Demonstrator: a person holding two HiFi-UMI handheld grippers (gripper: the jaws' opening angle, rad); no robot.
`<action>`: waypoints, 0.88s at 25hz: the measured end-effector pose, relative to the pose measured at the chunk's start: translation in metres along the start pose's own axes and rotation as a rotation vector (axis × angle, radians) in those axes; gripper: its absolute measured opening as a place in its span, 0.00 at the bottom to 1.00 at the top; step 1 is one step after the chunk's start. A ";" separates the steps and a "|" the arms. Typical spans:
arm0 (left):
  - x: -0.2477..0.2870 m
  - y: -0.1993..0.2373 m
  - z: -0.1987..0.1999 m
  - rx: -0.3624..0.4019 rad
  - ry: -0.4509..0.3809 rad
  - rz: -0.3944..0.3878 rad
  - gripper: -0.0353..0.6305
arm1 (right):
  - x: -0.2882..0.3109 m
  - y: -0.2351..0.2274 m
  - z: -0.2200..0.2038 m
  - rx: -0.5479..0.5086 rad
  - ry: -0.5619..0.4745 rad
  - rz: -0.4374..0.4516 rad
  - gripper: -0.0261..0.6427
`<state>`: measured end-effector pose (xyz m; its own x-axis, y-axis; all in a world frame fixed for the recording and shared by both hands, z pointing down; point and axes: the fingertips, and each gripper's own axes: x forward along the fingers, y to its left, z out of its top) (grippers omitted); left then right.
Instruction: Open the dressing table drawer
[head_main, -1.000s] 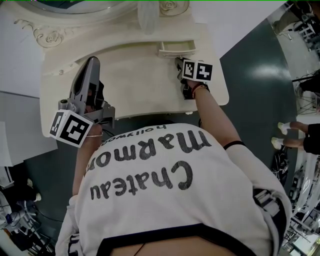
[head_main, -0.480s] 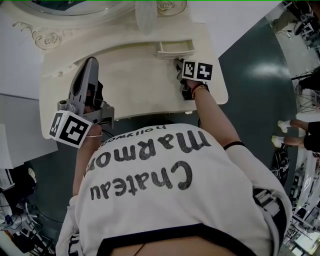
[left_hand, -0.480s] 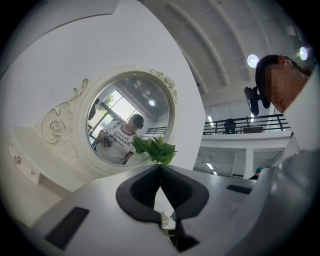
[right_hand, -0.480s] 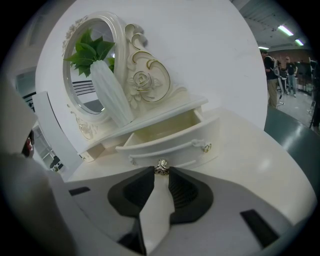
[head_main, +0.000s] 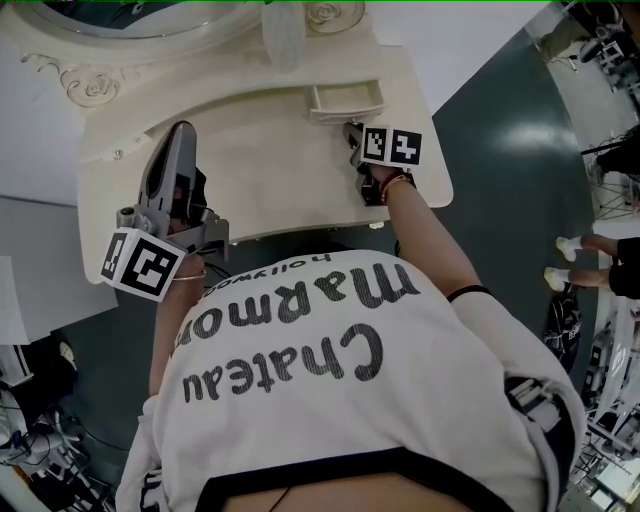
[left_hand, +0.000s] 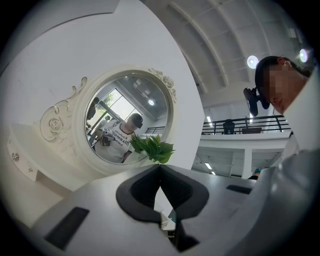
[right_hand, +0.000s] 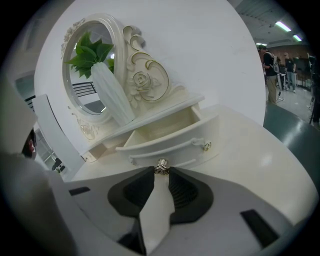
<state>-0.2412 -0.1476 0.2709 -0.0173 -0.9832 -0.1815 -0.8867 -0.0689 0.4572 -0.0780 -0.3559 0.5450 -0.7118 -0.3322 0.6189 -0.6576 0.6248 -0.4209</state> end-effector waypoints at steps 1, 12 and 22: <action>0.000 -0.001 -0.001 0.001 0.002 -0.001 0.09 | -0.001 0.000 -0.001 -0.002 0.000 0.001 0.19; 0.004 -0.007 -0.006 0.000 0.018 -0.007 0.09 | -0.009 0.002 -0.008 0.007 0.009 0.018 0.19; 0.011 -0.012 -0.009 0.004 0.025 -0.010 0.09 | -0.011 0.003 -0.011 0.026 0.012 0.019 0.19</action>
<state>-0.2269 -0.1596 0.2714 0.0028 -0.9864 -0.1642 -0.8888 -0.0777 0.4517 -0.0690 -0.3426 0.5440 -0.7214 -0.3114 0.6186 -0.6500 0.6125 -0.4497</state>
